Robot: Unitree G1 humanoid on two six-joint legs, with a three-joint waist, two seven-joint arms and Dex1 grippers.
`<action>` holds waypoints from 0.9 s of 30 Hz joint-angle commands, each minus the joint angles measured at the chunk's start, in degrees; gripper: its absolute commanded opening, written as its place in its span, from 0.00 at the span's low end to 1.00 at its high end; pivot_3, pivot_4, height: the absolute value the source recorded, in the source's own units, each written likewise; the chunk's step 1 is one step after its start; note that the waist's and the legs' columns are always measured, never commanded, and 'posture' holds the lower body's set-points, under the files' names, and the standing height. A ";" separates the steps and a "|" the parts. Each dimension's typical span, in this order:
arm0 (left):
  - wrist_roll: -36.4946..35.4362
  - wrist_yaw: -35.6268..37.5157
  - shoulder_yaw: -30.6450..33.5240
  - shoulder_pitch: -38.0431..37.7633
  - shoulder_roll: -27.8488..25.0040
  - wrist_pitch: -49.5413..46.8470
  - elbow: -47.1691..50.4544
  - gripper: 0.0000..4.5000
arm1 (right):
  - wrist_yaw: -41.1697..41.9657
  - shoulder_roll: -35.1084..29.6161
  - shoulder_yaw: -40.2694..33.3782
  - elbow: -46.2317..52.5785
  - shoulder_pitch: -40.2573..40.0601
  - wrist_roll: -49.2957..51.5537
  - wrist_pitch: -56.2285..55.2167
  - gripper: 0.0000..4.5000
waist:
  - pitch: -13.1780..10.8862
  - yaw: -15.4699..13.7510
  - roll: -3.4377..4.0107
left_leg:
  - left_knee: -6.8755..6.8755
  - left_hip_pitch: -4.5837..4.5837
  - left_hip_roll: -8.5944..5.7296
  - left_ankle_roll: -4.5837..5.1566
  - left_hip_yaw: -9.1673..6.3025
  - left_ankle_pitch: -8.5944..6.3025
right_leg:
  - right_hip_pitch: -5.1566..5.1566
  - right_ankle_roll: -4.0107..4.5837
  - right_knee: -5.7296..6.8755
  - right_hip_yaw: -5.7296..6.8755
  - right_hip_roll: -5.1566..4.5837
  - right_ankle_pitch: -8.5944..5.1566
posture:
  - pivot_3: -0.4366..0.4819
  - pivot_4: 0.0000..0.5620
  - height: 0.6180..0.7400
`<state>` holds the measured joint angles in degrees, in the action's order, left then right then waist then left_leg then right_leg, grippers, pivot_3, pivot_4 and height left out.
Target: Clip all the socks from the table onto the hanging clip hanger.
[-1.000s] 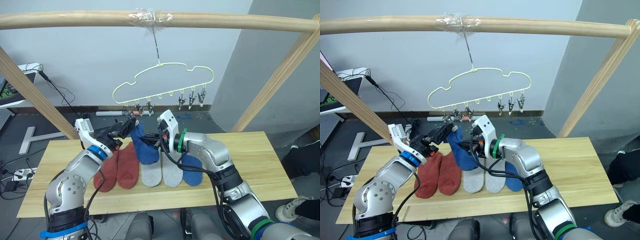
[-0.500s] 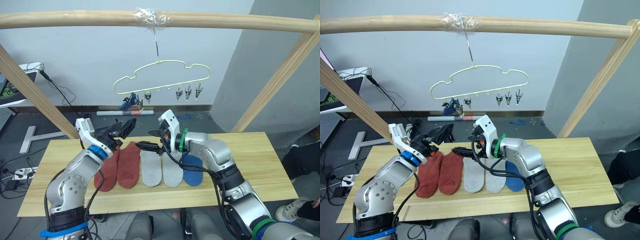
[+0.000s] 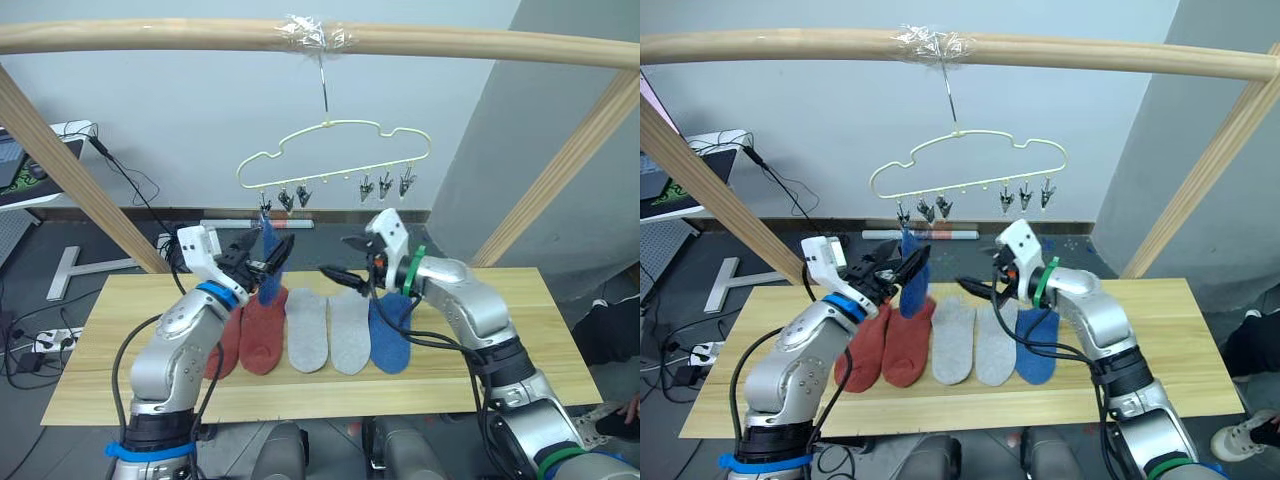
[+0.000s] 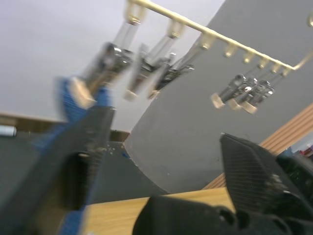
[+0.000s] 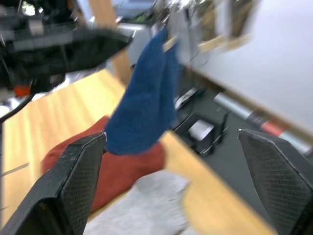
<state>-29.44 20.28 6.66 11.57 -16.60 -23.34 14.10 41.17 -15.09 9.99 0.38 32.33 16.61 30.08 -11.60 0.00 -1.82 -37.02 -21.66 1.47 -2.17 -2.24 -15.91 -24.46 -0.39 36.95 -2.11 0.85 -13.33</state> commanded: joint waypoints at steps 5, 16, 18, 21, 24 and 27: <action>11.41 -3.48 -3.58 1.95 1.68 8.93 -3.17 0.44 | 1.01 -2.90 -3.59 6.31 -2.15 1.15 -4.96 1.00 | 0.00 0.09 0.00 | -0.01 0.00 0.02 0.00 0.04 0.00 | 0.00 0.00 0.04 0.07 0.03 0.00 | 0.54 0.31 1.00; 17.37 -5.13 -3.74 8.65 5.07 17.15 -15.55 0.44 | -0.76 -2.83 -4.81 11.82 -3.06 2.91 -4.35 1.00 | 0.01 0.06 -0.01 | -0.11 -0.06 -0.04 0.01 0.09 0.00 | 0.00 0.24 0.04 0.06 0.03 0.16 | 0.50 0.30 1.00; 17.63 -4.99 -3.71 9.45 5.39 17.70 -16.67 0.44 | -0.98 -2.89 -5.00 12.01 -2.94 3.11 -4.23 1.00 | 0.01 0.07 -0.01 | -0.11 -0.06 -0.04 0.00 0.08 0.00 | 0.00 0.26 0.04 0.07 0.02 0.17 | 0.50 0.30 1.00; 17.64 -4.53 -3.86 10.14 5.96 18.27 -17.48 0.44 | -1.25 -3.11 -5.20 12.15 -2.80 3.20 -4.36 1.00 | 0.01 0.09 -0.01 | -0.11 -0.06 -0.03 0.01 0.06 0.00 | 0.00 0.27 0.07 0.10 0.02 0.18 | 0.50 0.30 1.00; 18.12 -4.65 -4.18 10.78 6.43 18.72 -18.35 0.44 | -1.90 -3.12 -5.45 12.21 -2.51 3.33 -4.17 1.00 | 0.02 0.11 -0.02 | -0.11 -0.05 -0.02 0.00 0.06 0.00 | 0.00 0.27 0.09 0.10 0.03 0.18 | 0.49 0.29 1.00; 18.58 -4.97 -4.13 11.90 6.90 19.22 -19.68 0.44 | -2.11 -3.19 -5.62 12.48 -2.34 3.47 -4.02 1.00 | 0.02 0.10 -0.02 | -0.16 -0.06 -0.03 0.00 0.06 0.01 | 0.00 0.28 0.11 0.10 0.03 0.19 | 0.49 0.29 1.00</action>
<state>-11.43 15.58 2.70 22.24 -9.91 -5.63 -6.21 39.32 -17.88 5.65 9.93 29.14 19.13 26.66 -11.58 0.10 -1.84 -37.20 -21.72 1.44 -2.16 -2.18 -15.90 -24.46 -0.11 37.08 -2.00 0.88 -13.14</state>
